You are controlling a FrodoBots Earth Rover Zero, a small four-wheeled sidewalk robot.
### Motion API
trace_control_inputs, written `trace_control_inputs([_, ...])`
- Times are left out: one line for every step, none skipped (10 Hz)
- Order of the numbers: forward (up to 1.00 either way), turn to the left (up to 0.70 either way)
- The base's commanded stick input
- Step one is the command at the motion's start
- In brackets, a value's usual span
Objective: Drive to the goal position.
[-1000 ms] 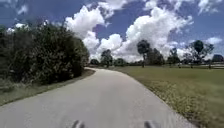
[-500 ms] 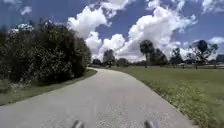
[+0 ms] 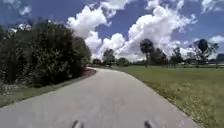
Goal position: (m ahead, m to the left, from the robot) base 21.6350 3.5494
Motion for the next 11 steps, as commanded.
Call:
trace_control_inputs([0.5, -0.16])
trace_control_inputs([0.5, -0.25])
trace_control_inputs([0.5, -0.25])
trace_control_inputs([0.5, -0.25])
trace_control_inputs([0.5, -0.25])
trace_control_inputs([0.5, -0.25])
trace_control_inputs([0.5, -0.25])
trace_control_inputs([0.5, -0.25])
trace_control_inputs([0.5, -0.1])
trace_control_inputs([0.5, 0.0])
trace_control_inputs([0.5, 0.0])
